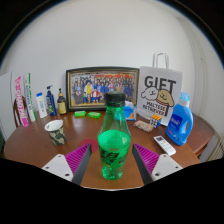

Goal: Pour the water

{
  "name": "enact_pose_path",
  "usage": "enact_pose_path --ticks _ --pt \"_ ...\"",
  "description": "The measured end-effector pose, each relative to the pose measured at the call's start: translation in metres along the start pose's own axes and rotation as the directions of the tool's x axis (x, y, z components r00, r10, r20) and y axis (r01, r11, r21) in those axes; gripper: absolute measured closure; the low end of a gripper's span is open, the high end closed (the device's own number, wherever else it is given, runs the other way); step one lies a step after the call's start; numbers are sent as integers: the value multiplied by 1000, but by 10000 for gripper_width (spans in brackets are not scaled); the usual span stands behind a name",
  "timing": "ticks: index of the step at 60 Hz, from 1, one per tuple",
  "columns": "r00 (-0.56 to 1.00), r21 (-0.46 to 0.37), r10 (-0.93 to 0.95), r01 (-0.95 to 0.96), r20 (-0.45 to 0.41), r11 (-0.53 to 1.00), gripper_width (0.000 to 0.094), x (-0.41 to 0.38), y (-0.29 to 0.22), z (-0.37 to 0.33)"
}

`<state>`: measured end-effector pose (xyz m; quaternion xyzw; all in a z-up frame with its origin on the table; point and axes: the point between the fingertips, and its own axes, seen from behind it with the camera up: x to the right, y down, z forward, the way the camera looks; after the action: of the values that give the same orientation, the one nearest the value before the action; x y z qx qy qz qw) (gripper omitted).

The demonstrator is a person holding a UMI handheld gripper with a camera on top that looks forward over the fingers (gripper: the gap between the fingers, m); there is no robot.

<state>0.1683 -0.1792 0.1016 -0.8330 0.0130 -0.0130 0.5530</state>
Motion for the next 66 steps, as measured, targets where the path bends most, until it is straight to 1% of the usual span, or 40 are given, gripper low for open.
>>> enact_pose_path --ticks 3,7,11,15,19,25,32,38,47,50,54,57,63,66 --pt "1000 7 -5 5 6 1000 143 -1 3 10" --pt "1000 12 -23 23 8 1000 286 1 9 20" --pt "999 22 -35 36 -22 999 416 4 9 24" --pt "1000 40 -16 17 -20 999 441 4 7 25" --pt "1000 54 -7 8 -25 999 516 5 6 26" --pt "999 62 -23 25 -32 998 589 4 6 26" --pt "998 55 -39 41 -44 998 590 4 4 27" --pt "995 53 -65 69 -69 996 589 2 -7 26" --pt "970 60 -199 209 -138 976 591 4 -46 28" --pt "945 43 -270 282 -186 958 592 1 -63 28" --pt "899 29 -378 393 -222 919 591 0 -88 32" --pt "842 3 -472 490 -260 872 592 -9 -106 36" --pt "685 -43 -660 683 -309 729 592 -23 -140 49" --pt "582 -91 -742 763 -333 639 593 -37 -151 54"
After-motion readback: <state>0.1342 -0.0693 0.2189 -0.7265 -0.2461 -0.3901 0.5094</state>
